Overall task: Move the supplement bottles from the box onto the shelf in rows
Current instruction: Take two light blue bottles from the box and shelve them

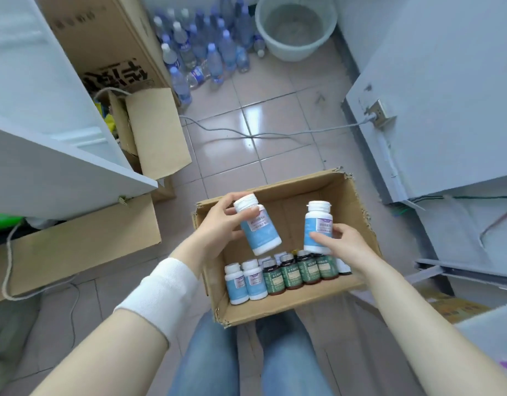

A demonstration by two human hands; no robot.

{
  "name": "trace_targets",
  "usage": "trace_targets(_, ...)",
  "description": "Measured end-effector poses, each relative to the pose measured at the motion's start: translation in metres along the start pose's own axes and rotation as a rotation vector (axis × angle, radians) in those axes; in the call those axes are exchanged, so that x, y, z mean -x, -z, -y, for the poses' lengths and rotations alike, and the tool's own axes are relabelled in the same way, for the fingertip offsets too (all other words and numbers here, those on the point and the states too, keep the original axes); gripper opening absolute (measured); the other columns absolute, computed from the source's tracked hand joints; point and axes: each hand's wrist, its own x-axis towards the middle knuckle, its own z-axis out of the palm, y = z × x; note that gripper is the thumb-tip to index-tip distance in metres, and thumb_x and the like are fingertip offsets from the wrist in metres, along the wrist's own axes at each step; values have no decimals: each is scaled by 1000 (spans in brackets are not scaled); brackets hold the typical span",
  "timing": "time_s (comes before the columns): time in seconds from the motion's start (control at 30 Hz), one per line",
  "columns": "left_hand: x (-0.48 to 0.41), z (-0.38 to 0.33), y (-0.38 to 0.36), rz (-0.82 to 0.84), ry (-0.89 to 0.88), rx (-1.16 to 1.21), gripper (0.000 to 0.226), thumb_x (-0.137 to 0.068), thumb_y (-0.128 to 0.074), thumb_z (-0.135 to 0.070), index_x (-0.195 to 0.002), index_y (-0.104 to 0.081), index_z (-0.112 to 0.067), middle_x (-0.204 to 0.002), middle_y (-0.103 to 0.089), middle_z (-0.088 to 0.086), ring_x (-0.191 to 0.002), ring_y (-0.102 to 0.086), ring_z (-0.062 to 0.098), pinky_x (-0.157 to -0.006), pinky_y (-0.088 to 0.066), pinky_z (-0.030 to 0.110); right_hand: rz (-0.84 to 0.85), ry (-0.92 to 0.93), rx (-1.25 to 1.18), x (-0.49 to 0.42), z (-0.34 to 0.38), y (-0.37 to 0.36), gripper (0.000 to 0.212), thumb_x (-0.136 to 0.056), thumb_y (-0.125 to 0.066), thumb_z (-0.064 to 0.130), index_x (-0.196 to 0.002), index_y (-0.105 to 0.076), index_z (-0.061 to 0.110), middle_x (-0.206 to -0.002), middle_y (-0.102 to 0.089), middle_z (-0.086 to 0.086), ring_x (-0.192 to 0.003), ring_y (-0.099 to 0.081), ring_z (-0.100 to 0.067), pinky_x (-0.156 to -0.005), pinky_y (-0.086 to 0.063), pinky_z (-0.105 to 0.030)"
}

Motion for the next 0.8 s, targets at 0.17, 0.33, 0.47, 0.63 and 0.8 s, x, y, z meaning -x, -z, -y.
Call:
trace_targets(0.17, 71, -41, -20, 205, -108, 162, 33, -82, -60, -22, -115, -56, -22, -101, -62, 2, -93, -63, 15, -79, -56, 33, -183, 90, -197, 114, -7, 11, 50, -81, -71, 20, -125, -50, 8, -118, -59, -8, -102, -57, -19, -86, -48, -33)
trace_targets(0.33, 148, -52, -42, 352, -108, -18, 23, -92, -52, -28, -106, -57, -11, -90, -61, 6, -76, -64, 14, -61, -57, 24, -394, 128, -473, 221, -51, -31, 41, -78, -73, 21, -114, -54, 17, -116, -63, -8, -107, -59, -23, -96, -48, -42)
trace_targets(0.47, 205, -49, -77, 552, -97, -55, 41, -87, -53, -35, -120, -51, -11, -109, -60, 11, -87, -63, 16, -76, -58, 32, -509, 171, -611, 291, -79, -43, 45, -79, -73, 19, -119, -55, 12, -112, -63, -6, -105, -59, -21, -89, -46, -31)
trace_targets(0.63, 288, -39, -143, 809, -97, -27, 26, -98, -39, -27, -118, -47, -12, -108, -63, 12, -92, -64, 21, -78, -57, 35, -723, 284, -726, 375, -122, -28, 26, -80, -71, 12, -99, -56, 20, -92, -62, 4, -82, -57, -8, -71, -46, -18)
trace_targets(0.8, 384, -13, -214, 1027, -116, -137, 41, -95, -41, -32, -124, -47, -3, -96, -71, 8, -79, -72, 21, -76, -60, 39, -877, 364, -819, 461, -191, -11, 21, -81, -69, 15, -99, -60, 21, -97, -67, -1, -82, -61, -11, -73, -49, -16)
